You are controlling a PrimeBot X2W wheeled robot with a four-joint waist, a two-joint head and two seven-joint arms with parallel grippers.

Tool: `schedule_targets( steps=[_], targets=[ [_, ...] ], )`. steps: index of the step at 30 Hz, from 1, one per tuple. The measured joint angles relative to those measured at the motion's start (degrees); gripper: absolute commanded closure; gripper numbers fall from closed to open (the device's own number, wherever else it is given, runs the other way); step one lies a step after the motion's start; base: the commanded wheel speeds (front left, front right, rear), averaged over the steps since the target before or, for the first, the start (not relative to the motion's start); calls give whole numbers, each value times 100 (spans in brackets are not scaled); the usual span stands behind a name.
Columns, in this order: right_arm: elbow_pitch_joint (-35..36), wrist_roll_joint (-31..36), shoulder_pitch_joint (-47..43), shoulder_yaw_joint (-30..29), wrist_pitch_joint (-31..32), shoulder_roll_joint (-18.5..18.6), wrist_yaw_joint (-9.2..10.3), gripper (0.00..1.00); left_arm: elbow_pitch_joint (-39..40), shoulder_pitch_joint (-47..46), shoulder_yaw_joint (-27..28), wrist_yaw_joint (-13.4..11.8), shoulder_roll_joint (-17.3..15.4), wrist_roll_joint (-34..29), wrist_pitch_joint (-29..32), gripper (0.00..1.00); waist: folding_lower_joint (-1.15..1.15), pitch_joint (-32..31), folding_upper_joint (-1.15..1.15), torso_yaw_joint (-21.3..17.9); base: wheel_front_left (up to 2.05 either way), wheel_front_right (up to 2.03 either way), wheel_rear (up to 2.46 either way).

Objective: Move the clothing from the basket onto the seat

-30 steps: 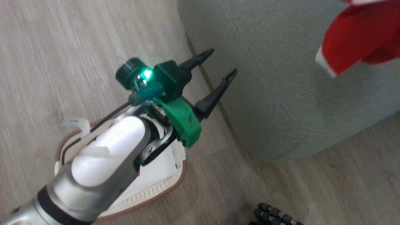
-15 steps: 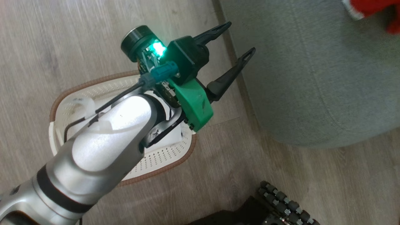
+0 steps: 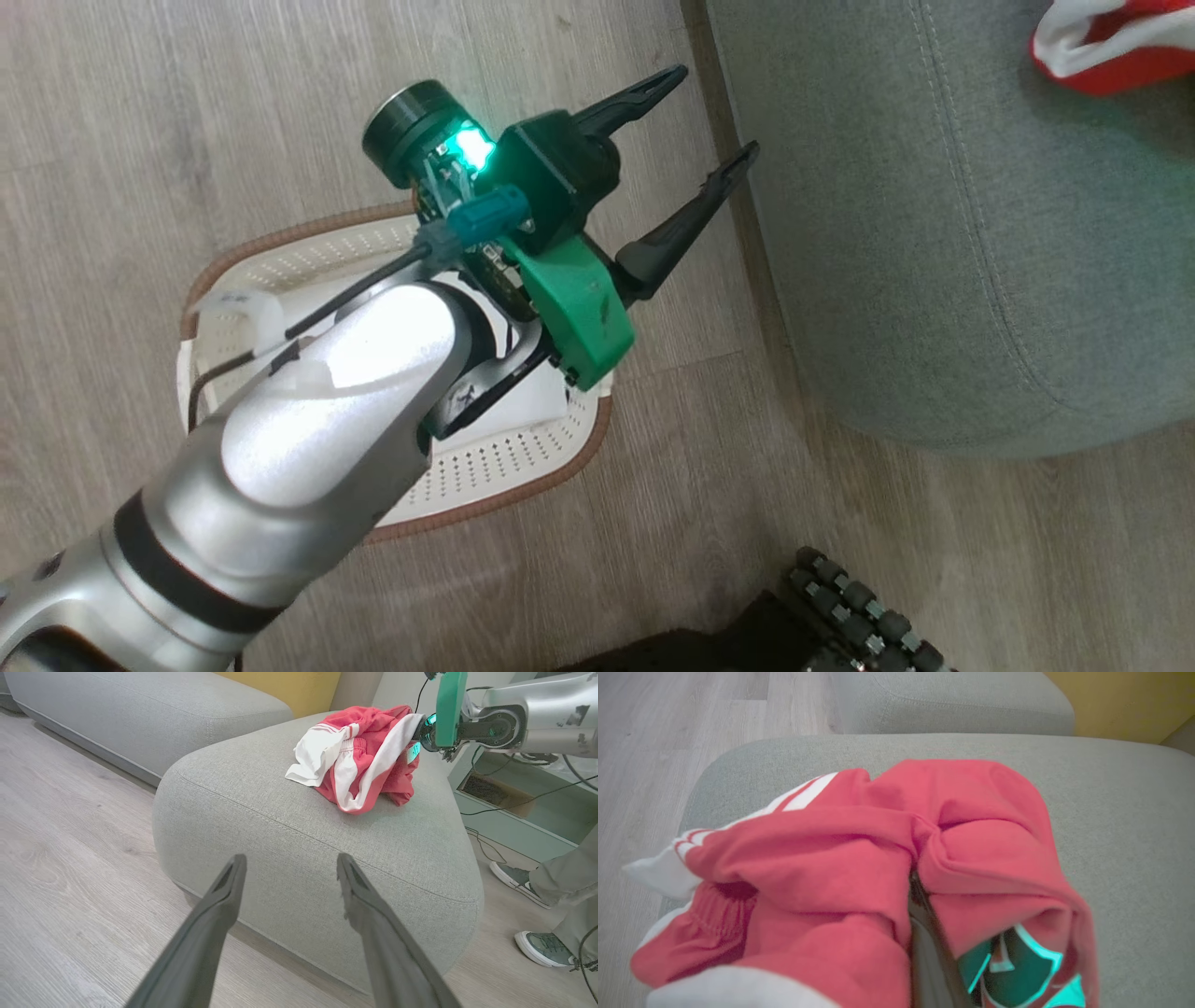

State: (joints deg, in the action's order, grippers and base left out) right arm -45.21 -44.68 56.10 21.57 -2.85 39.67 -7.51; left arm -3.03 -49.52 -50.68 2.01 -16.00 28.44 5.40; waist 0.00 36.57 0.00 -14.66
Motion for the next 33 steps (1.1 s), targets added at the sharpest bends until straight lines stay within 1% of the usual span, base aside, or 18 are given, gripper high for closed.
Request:
schedule_targets(
  steps=[4,5,6,7,8,14,20,27,33],
  targets=[
    [-127,-177,1,142,81,2,0,99,-35,0,0,-1,3,9,-45,0,0,-75,0,28,0,0,0],
    [-140,-218,1,178,112,1,0,83,-52,0,2,-2,2,10,-45,0,0,-99,0,27,0,0,0],
    [-148,-261,3,214,148,2,0,63,-63,1,2,-3,1,16,-51,0,0,-125,0,22,0,0,0],
    [-163,-307,5,253,210,3,0,35,-69,1,2,-7,1,16,-62,0,0,-155,0,16,0,0,0],
    [-172,-336,9,298,265,5,0,0,-81,1,2,-9,1,16,-85,0,0,-188,0,7,0,0,0],
    [-179,-506,96,509,472,32,0,0,-175,35,2,-56,3,116,-156,0,0,-462,0,-63,0,0,0],
    [-75,-703,63,746,760,85,0,0,-276,274,41,-125,-23,249,-318,0,0,-885,0,-157,0,0,0],
    [225,-894,-275,862,971,482,0,0,-280,675,129,-259,-136,411,-450,0,-1,-1437,0,-266,0,0,0],
    [675,-1001,-537,801,867,740,0,0,-256,994,178,-408,-177,521,-586,0,-1,-1896,0,-302,0,0,0]
  ],
)
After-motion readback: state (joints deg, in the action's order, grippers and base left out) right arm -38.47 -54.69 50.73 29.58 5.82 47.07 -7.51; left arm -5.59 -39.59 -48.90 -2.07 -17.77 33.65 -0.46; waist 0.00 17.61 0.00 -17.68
